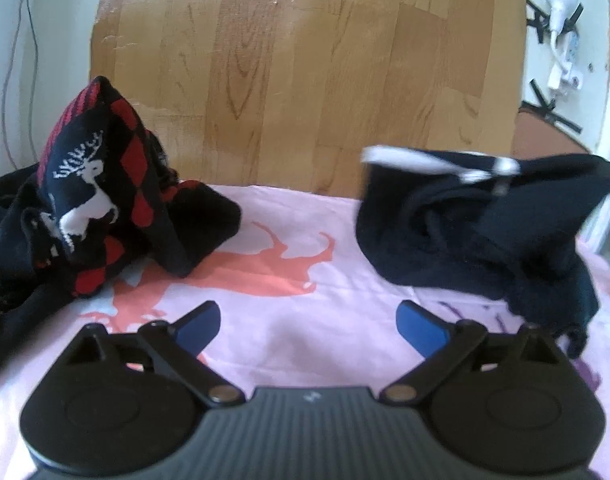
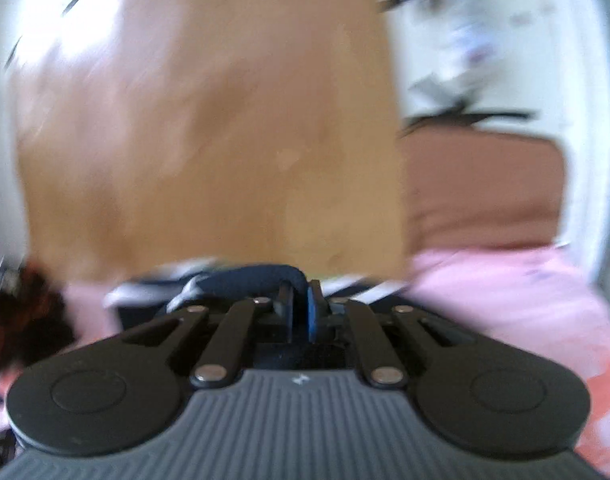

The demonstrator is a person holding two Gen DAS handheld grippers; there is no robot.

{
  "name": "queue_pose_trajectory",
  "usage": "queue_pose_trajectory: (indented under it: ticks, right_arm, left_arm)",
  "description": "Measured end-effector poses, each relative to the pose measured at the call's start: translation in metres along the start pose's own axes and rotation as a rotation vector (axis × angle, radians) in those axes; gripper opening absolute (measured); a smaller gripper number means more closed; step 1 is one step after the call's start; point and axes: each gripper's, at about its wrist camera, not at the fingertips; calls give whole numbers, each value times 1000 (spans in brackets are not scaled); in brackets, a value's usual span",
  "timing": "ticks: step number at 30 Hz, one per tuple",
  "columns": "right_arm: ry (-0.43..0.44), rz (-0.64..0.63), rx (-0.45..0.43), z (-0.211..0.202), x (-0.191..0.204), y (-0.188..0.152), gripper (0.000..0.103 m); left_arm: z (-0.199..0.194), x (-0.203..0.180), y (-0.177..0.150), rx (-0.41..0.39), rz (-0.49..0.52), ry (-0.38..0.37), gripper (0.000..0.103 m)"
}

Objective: Fold small clothes

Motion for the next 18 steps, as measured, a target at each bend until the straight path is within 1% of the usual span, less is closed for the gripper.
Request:
queue_pose_trajectory:
  ticks: [1, 3, 4, 5, 6, 7, 8, 9, 10, 12, 13, 14, 15, 16, 17, 18]
  right_arm:
    - [-6, 15, -17, -15, -12, 6, 9]
    - [27, 55, -39, -44, -29, 8, 9]
    - [71, 93, -40, -62, -36, 4, 9]
    - [111, 120, -33, -72, -41, 1, 9]
    - [165, 138, -22, -88, -43, -7, 9]
    - [202, 137, -12, -98, -38, -14, 9]
    - [258, 144, 9, -113, -35, -25, 9]
    - [319, 156, 46, -114, -27, -29, 8]
    - [396, 189, 72, -125, -26, -40, 8]
    - [538, 237, 140, -142, -22, -58, 9]
    - [590, 237, 199, -145, -18, -64, 9]
    - [577, 213, 220, -146, -17, -66, 11]
    - [532, 180, 209, -147, -17, -66, 16]
    - [468, 164, 182, -145, -19, -65, 33]
    - [409, 174, 154, -142, -25, -64, 57]
    - [337, 203, 112, -135, -33, -62, 72]
  left_arm:
    - [1, 2, 2, 9, -17, -48, 99]
    - [7, 8, 7, 65, -79, -183, 100]
    - [11, 10, 11, 100, -116, -252, 100]
    - [13, 10, 16, 117, -142, -296, 100]
    - [14, 9, 20, 118, -151, -312, 101]
    - [13, 6, 25, 107, -147, -319, 102]
    - [12, 3, 29, 94, -134, -325, 103]
    - [12, -2, 34, 82, -117, -330, 103]
    - [14, -7, 38, 77, -102, -332, 103]
    - [24, -16, 46, 102, -89, -345, 103]
    - [30, -20, 47, 121, -90, -357, 103]
    - [42, -26, 50, 151, -95, -360, 103]
    - [49, -29, 50, 182, -107, -364, 102]
    - [60, -38, 49, 230, -120, -373, 91]
    - [69, -41, 46, 273, -137, -391, 75]
    - [80, -49, 45, 326, -151, -403, 34]
Point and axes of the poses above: each gripper's, at about its wrist camera, not at the fingertips, and z roughly the way its jaws point, x to its left, y to its top, and after that the axes turned 14 degrees about y, right-handed
